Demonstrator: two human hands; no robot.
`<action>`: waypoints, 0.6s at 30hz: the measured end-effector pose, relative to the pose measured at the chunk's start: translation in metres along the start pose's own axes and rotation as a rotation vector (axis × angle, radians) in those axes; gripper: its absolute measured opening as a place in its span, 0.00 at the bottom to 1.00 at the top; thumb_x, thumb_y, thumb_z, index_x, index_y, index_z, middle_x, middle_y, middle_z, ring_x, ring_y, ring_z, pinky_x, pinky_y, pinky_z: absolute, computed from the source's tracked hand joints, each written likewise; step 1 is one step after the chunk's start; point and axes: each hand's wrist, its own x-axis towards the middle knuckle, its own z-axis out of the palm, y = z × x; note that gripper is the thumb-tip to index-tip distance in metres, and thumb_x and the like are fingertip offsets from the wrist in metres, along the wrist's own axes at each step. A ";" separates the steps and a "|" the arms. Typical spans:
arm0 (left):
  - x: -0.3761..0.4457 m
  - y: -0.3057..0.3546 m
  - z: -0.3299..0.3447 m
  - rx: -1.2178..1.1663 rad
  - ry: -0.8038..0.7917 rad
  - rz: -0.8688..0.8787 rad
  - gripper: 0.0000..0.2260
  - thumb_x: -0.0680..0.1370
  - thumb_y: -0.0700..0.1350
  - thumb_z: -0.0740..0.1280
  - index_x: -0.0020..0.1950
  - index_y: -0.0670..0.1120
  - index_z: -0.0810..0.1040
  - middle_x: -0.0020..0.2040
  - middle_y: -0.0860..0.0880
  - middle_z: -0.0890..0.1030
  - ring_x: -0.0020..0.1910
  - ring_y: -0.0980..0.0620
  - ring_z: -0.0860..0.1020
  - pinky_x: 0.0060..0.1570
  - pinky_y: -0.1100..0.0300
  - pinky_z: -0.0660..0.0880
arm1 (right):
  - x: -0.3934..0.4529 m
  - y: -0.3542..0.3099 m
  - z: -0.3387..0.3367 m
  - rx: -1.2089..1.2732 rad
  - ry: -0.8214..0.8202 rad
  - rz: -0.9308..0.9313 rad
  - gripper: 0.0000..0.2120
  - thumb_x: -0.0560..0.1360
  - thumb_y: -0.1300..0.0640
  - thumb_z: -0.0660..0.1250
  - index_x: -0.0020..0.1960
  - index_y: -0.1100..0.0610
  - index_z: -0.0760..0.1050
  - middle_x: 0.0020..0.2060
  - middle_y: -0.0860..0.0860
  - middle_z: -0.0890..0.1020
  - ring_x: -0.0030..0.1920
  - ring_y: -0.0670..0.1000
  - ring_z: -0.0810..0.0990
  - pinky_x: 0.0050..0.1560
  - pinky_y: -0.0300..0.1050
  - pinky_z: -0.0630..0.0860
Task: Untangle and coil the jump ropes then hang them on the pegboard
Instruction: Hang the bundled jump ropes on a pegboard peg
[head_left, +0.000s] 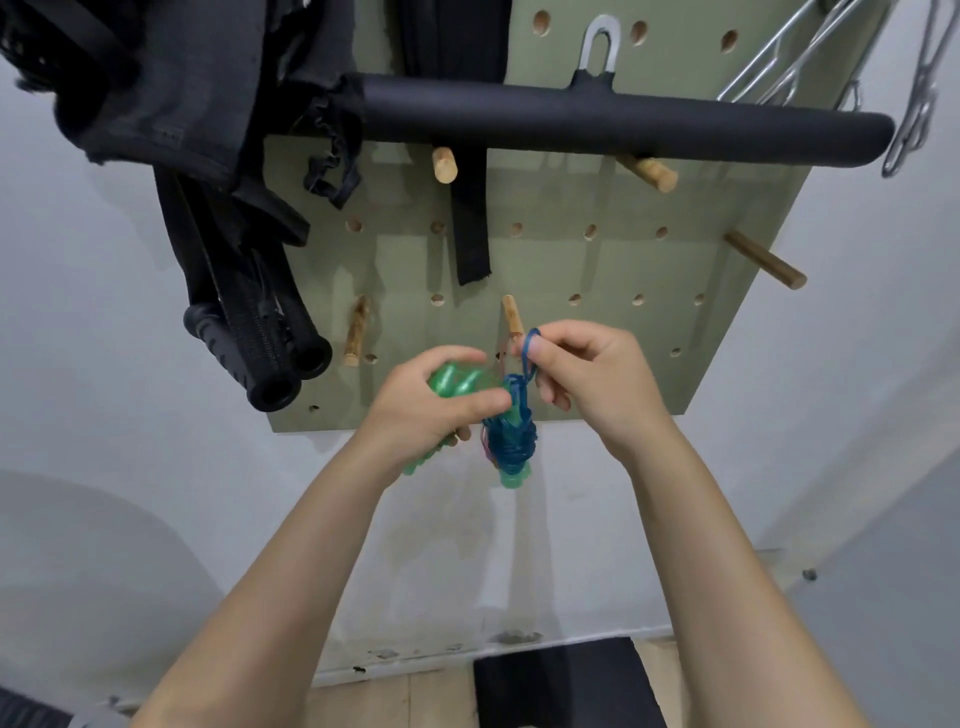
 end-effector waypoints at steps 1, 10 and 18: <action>-0.001 -0.001 -0.003 -0.077 0.053 -0.004 0.26 0.60 0.56 0.78 0.56 0.51 0.81 0.36 0.48 0.80 0.29 0.50 0.76 0.31 0.59 0.74 | -0.002 0.003 -0.002 -0.002 -0.002 0.017 0.07 0.77 0.63 0.68 0.40 0.61 0.82 0.23 0.51 0.74 0.25 0.48 0.69 0.29 0.39 0.67; 0.008 0.011 0.019 -0.271 0.045 0.042 0.13 0.66 0.40 0.79 0.47 0.45 0.80 0.35 0.51 0.81 0.32 0.54 0.78 0.34 0.60 0.76 | 0.000 0.020 -0.006 0.019 0.046 0.156 0.05 0.75 0.66 0.70 0.44 0.68 0.77 0.25 0.57 0.78 0.21 0.52 0.73 0.23 0.41 0.71; 0.021 -0.003 0.029 -0.316 0.113 0.004 0.09 0.71 0.33 0.75 0.46 0.43 0.78 0.35 0.47 0.81 0.29 0.52 0.76 0.32 0.59 0.75 | 0.012 0.032 -0.013 0.062 -0.001 0.139 0.07 0.76 0.64 0.70 0.49 0.69 0.77 0.32 0.61 0.80 0.28 0.55 0.78 0.34 0.45 0.78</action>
